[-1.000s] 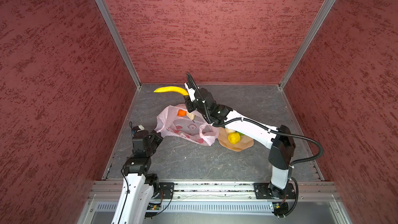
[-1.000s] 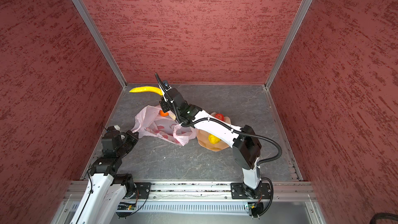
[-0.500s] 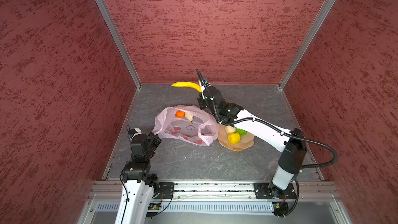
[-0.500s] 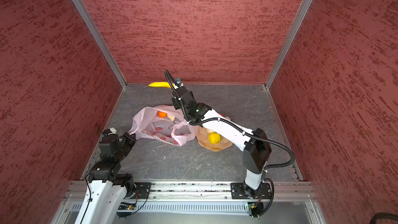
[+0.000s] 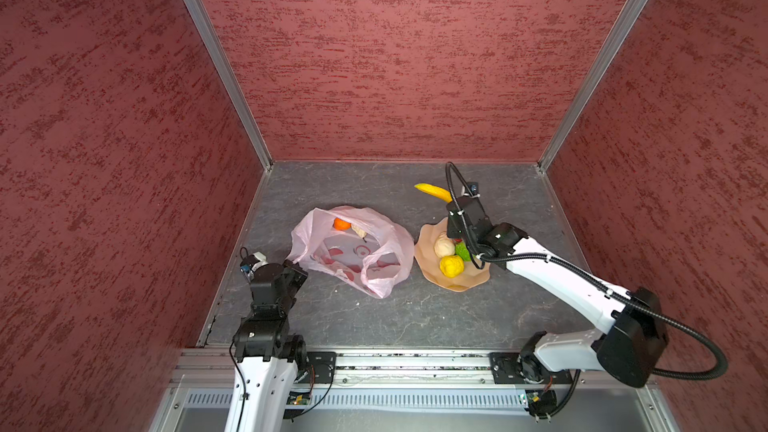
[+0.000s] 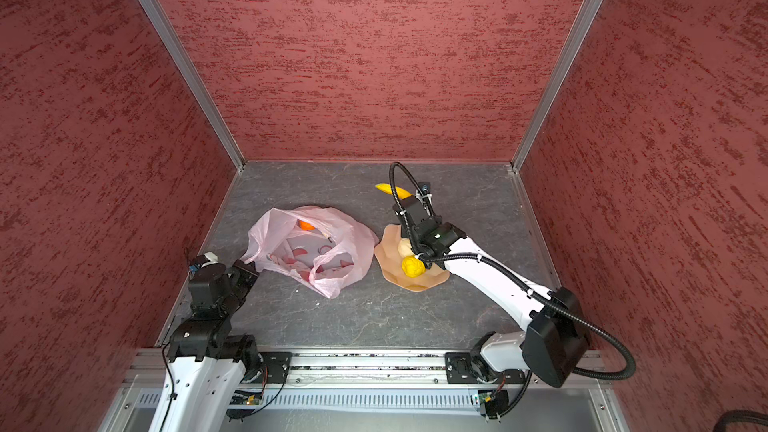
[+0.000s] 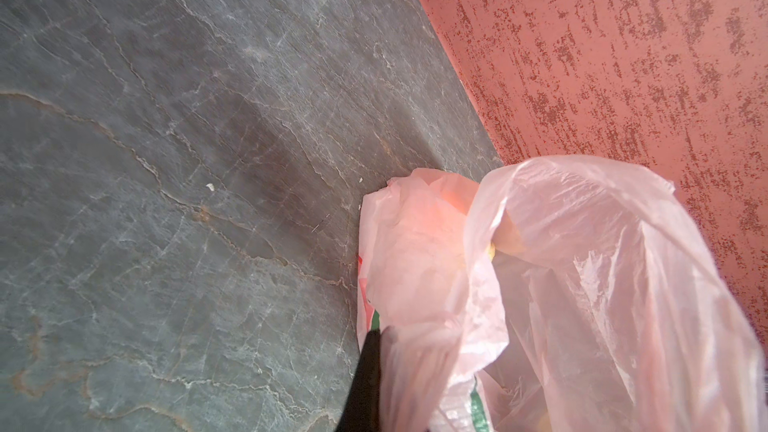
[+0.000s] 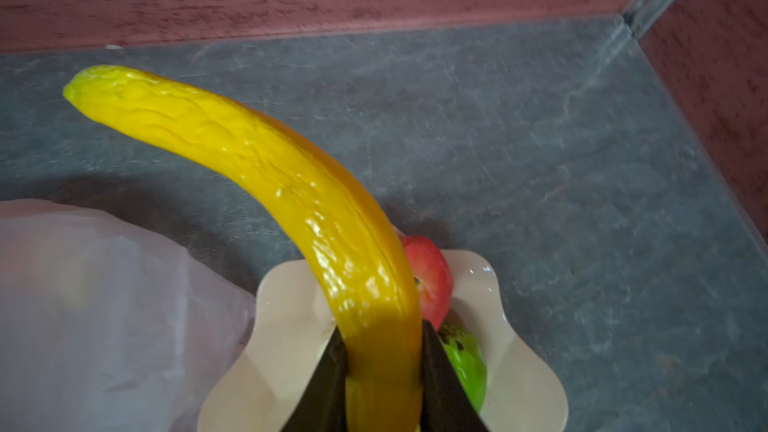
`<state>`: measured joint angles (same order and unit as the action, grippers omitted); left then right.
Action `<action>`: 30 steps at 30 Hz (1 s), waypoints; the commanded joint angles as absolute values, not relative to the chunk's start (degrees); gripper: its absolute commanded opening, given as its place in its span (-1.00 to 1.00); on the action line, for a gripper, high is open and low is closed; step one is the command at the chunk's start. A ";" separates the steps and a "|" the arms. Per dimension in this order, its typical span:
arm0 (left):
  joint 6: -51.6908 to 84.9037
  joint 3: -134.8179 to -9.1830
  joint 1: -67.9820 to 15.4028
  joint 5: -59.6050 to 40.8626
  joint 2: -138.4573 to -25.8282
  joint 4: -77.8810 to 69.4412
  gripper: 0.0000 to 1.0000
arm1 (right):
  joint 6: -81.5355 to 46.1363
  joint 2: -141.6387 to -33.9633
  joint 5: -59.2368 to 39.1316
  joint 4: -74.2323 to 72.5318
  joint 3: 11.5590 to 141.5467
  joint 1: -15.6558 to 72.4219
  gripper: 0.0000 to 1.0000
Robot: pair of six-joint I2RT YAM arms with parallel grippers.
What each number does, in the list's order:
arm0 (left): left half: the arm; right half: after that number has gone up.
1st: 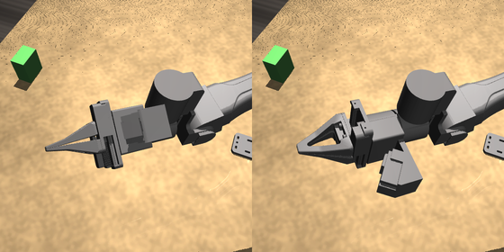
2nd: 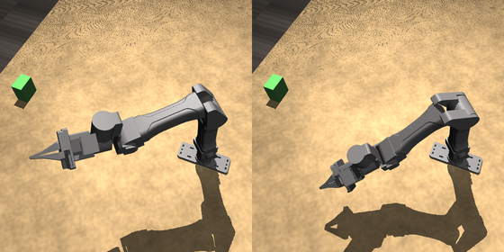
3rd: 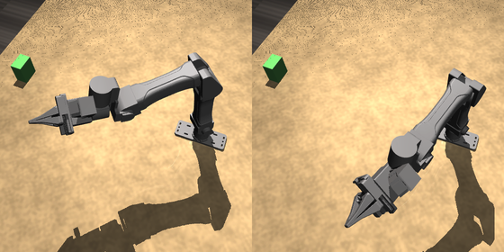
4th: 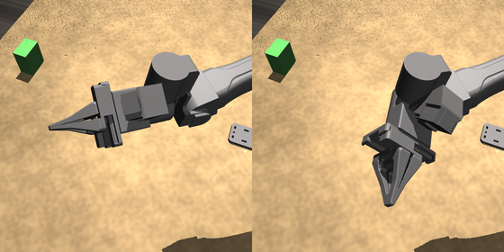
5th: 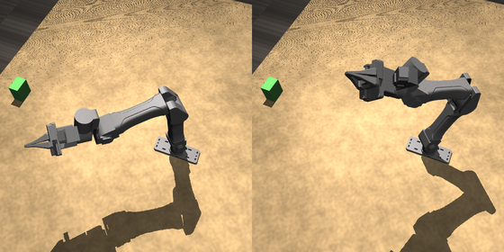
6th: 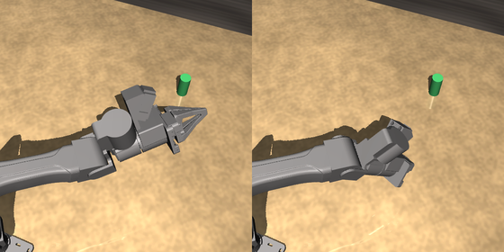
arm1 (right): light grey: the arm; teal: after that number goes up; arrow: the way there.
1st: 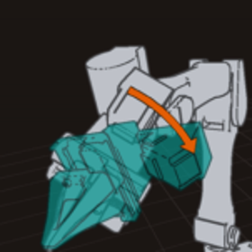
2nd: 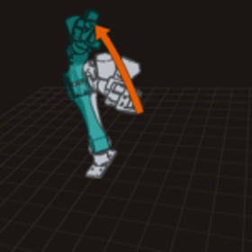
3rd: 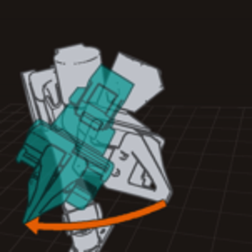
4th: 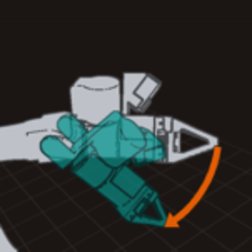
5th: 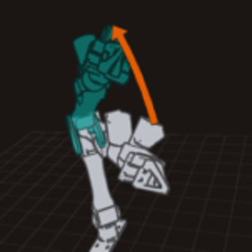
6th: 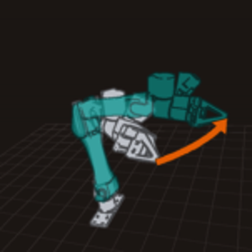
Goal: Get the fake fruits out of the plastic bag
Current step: 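Carry the yellow banana over the pink bowl with the right gripper, then lower the banana onto the bowl fruits and open the right gripper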
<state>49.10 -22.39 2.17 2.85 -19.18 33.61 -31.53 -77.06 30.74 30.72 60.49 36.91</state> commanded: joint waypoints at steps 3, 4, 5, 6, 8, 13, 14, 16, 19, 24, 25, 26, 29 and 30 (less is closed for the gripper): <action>48.60 -22.76 2.14 2.34 -20.68 32.36 -1.00 | -45.13 -72.38 32.51 33.33 54.55 32.11 -0.61; 48.52 -22.81 2.19 2.20 -21.06 32.03 -1.00 | -46.60 -71.75 32.67 33.23 53.20 31.47 -0.61; 48.41 -22.85 2.12 2.07 -21.34 31.78 -1.00 | -47.83 -71.20 32.86 33.27 52.21 31.00 -0.61; 48.35 -22.92 2.20 2.02 -21.52 31.67 -1.00 | -49.28 -70.50 33.12 33.20 50.99 30.53 -0.61; 48.42 -22.85 2.15 1.94 -21.62 31.56 -1.00 | -51.59 -68.80 32.46 32.13 48.25 29.45 -0.60; 48.99 -21.81 2.18 1.80 -20.71 31.50 -1.00 | -56.39 -66.04 28.99 29.67 42.73 28.12 -0.60; 48.88 -21.68 2.16 1.79 -20.57 31.46 -1.00 | -57.30 -65.71 28.47 29.52 42.12 28.12 -0.60; 48.71 -21.62 2.19 1.92 -20.72 31.37 -1.00 | -59.08 -65.48 26.99 28.89 40.84 28.12 -0.60; 48.60 -21.45 2.15 1.76 -20.92 30.96 -1.00 | -61.33 -64.97 24.76 26.40 38.28 28.30 -0.61; 48.78 -20.93 2.13 1.50 -20.92 30.34 -1.00 | -63.45 -65.64 23.47 24.39 36.38 28.61 -0.61; 48.72 -20.90 2.16 1.53 -20.97 30.29 -1.00 | -63.51 -65.95 23.31 24.18 36.30 28.65 -0.61; 48.74 -20.83 2.15 1.59 -21.12 30.19 -1.00 | -63.70 -66.17 23.29 24.00 36.17 28.65 -0.59; 48.74 -20.83 2.11 1.41 -21.23 29.98 -1.00 | -63.98 -66.62 22.86 22.89 35.84 28.74 -0.58; 48.70 -20.83 2.16 1.35 -21.27 30.04 -1.00 | -64.17 -66.71 22.77 22.68 35.77 28.74 -0.57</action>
<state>49.10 -21.30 2.17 1.56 -21.34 31.68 -61.76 -66.43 23.35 25.32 36.25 28.45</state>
